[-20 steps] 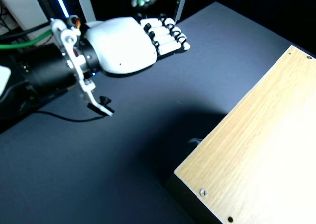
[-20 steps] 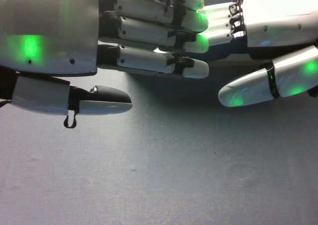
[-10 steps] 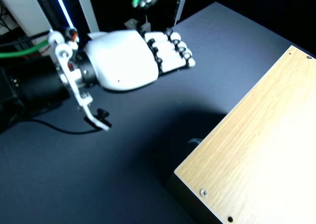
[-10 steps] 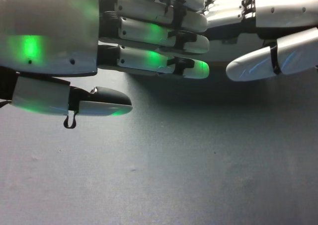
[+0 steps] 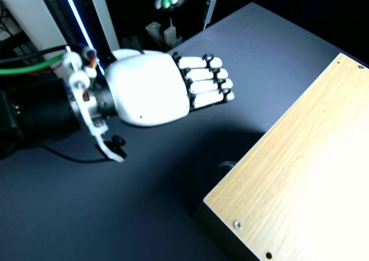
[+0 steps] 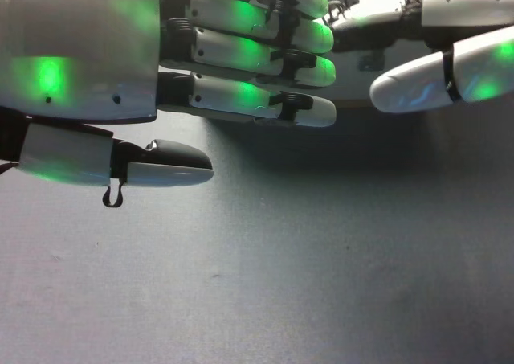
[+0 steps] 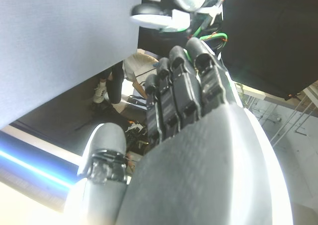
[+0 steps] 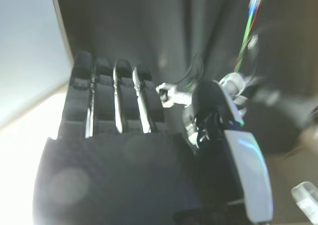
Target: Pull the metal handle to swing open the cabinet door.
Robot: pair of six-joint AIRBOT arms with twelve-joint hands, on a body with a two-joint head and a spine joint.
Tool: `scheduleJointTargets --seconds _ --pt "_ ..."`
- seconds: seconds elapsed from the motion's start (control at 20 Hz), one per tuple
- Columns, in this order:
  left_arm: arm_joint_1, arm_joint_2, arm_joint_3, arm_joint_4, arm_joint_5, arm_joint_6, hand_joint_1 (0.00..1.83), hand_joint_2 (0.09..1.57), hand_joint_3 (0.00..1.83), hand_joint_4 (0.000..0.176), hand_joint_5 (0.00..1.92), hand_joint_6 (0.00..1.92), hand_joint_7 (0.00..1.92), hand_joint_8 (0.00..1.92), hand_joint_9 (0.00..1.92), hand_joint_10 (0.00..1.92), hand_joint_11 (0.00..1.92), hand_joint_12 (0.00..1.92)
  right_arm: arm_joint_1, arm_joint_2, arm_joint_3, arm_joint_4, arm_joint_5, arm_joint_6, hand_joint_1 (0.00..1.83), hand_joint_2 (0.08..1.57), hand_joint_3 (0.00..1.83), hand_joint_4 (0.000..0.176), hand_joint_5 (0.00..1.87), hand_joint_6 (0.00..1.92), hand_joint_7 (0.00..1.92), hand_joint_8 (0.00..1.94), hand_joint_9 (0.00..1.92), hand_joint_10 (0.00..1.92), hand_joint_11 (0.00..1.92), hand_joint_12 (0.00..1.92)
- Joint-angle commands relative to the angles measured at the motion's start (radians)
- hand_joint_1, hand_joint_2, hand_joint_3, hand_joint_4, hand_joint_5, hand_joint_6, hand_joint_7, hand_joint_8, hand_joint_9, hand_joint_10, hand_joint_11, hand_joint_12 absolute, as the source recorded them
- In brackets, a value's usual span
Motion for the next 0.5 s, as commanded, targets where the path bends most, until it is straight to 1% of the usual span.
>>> scheduleJointTargets --seconds 0.0,0.05,0.1,0.15,0.25,0.3,0.45 --pt "-0.009 0.005 -0.003 -0.096 -0.021 0.005 0.0 1.57 0.12 0.0 0.33 0.0 0.34 0.0 0.29 0.0 0.0 0.64 -0.001 0.014 -0.006 0.082 0.044 0.034 0.0 1.52 0.0 0.0 0.12 0.0 0.11 0.0 0.09 0.0 0.0 0.35" --pt "-0.009 0.005 -0.003 -0.096 -0.021 0.005 0.0 1.57 0.13 0.0 0.33 0.0 0.34 0.0 0.29 0.0 0.0 0.65 -0.012 0.023 -0.013 0.087 0.036 0.127 0.0 1.53 0.0 0.0 0.13 0.0 0.11 0.0 0.09 0.0 0.0 0.35" --pt "-0.009 0.005 -0.003 -0.096 -0.021 0.005 0.0 1.57 0.13 0.0 0.33 0.0 0.34 0.0 0.29 0.0 0.0 0.65 -0.027 0.032 -0.019 0.105 0.024 0.2 0.0 1.53 0.0 0.0 0.13 0.0 0.11 0.0 0.09 0.0 0.0 0.35" --pt "-0.009 0.005 -0.003 -0.096 -0.021 0.005 0.0 1.57 0.13 0.0 0.33 0.0 0.34 0.0 0.29 0.0 0.0 0.65 -0.037 0.037 -0.023 0.128 0.01 0.238 0.0 1.53 0.0 0.0 0.13 0.0 0.12 0.0 0.1 0.01 0.0 0.35" --pt "-0.009 0.005 -0.003 -0.096 -0.021 0.005 0.0 1.57 0.12 0.0 0.34 0.0 0.34 0.0 0.3 0.0 0.0 0.69 -0.046 0.044 -0.022 0.163 -0.016 0.283 0.0 1.53 0.0 0.0 0.13 0.0 0.12 0.0 0.1 0.0 0.0 0.36" --pt "-0.009 0.005 -0.003 -0.096 -0.021 0.005 0.0 1.57 0.13 0.0 0.35 0.0 0.35 0.0 0.3 0.0 0.0 0.68 -0.051 0.049 -0.024 0.181 -0.034 0.326 0.0 1.53 0.0 0.0 0.13 0.0 0.11 0.0 0.1 0.0 0.0 0.36" --pt "-0.009 0.005 -0.003 -0.096 -0.021 0.005 0.0 1.57 0.14 0.0 0.35 0.0 0.35 0.0 0.3 0.0 0.0 0.67 -0.056 0.068 -0.038 0.195 -0.086 0.43 0.0 1.53 0.0 0.0 0.11 0.0 0.1 0.0 0.09 0.0 0.0 0.32"
